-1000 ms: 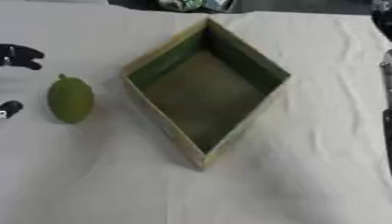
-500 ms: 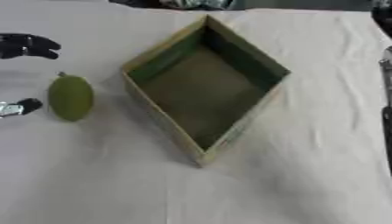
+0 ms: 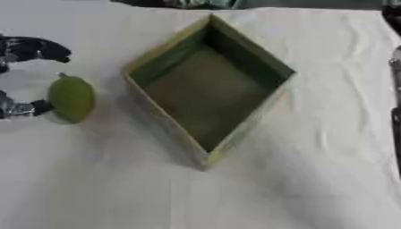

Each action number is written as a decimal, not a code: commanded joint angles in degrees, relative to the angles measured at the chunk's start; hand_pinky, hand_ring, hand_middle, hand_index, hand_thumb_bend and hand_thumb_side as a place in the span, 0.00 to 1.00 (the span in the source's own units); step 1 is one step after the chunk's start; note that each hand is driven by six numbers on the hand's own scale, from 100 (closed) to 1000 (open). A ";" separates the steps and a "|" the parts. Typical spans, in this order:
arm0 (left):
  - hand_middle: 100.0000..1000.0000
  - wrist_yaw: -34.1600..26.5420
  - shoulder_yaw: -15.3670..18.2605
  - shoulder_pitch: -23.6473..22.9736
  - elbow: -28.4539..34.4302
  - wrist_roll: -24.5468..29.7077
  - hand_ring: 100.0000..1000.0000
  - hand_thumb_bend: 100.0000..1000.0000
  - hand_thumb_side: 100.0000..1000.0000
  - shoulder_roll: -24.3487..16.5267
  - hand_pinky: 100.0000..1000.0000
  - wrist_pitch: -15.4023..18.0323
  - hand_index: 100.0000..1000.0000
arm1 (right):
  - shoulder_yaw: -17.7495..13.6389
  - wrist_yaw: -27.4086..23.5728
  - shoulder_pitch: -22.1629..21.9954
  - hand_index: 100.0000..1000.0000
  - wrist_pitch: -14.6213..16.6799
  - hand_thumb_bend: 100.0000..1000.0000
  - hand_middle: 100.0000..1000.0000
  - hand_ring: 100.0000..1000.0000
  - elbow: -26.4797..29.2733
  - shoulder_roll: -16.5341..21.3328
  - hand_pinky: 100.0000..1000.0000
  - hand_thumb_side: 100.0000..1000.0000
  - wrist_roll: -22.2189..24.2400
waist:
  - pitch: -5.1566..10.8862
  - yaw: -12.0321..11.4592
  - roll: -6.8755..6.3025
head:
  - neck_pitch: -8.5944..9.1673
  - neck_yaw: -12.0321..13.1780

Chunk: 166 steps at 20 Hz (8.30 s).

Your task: Pick up objects on the table and place them in the box.

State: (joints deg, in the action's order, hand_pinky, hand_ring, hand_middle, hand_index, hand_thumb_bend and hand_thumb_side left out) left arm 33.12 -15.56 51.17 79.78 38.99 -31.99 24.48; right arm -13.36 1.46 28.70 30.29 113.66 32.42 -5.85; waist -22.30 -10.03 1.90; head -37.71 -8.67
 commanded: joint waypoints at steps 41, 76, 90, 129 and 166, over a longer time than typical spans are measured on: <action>0.52 12.78 -0.16 1.79 -7.00 0.17 0.60 0.00 0.01 2.04 0.46 0.10 0.75 | 0.53 -2.23 0.06 0.75 -0.04 0.00 0.51 0.56 0.93 -0.31 0.78 0.41 0.64 | 1.33 0.45 -0.32 | 0.98 0.94; 0.45 25.10 1.89 8.96 7.70 -31.74 0.47 0.30 0.00 7.20 0.21 -1.72 0.64 | -1.36 -1.33 2.38 0.74 1.66 0.00 0.52 0.57 0.93 3.35 0.75 0.00 -1.80 | 2.75 2.51 0.60 | -0.05 2.86; 0.45 35.04 5.87 10.29 -3.55 -43.71 0.47 0.19 0.00 16.41 0.20 -0.66 0.64 | 0.46 -2.12 7.26 0.74 1.54 0.00 0.52 0.57 0.93 1.20 0.75 0.00 0.10 | 2.71 9.96 2.20 | -0.12 9.05; 0.57 39.19 6.77 10.23 -20.09 -47.38 0.60 0.11 0.00 23.28 0.40 16.76 0.77 | 2.03 -1.06 9.65 0.75 -4.78 0.00 0.52 0.57 0.93 -3.24 0.77 0.25 -0.17 | 2.19 14.79 2.27 | -0.24 13.40; 0.71 31.93 21.53 4.40 -3.46 -66.30 0.74 0.00 0.31 12.67 0.57 6.31 0.83 | -2.01 -1.41 7.17 0.74 -2.85 0.00 0.53 0.58 0.93 1.32 0.76 0.09 -8.14 | 3.35 8.89 0.35 | -2.02 5.39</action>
State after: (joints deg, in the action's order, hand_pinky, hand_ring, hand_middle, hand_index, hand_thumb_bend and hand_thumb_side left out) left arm 66.16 5.01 54.80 73.95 -26.23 -16.60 31.63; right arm -14.80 -0.89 35.40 27.67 113.71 31.40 -13.80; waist -20.44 -1.53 2.15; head -39.70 -2.29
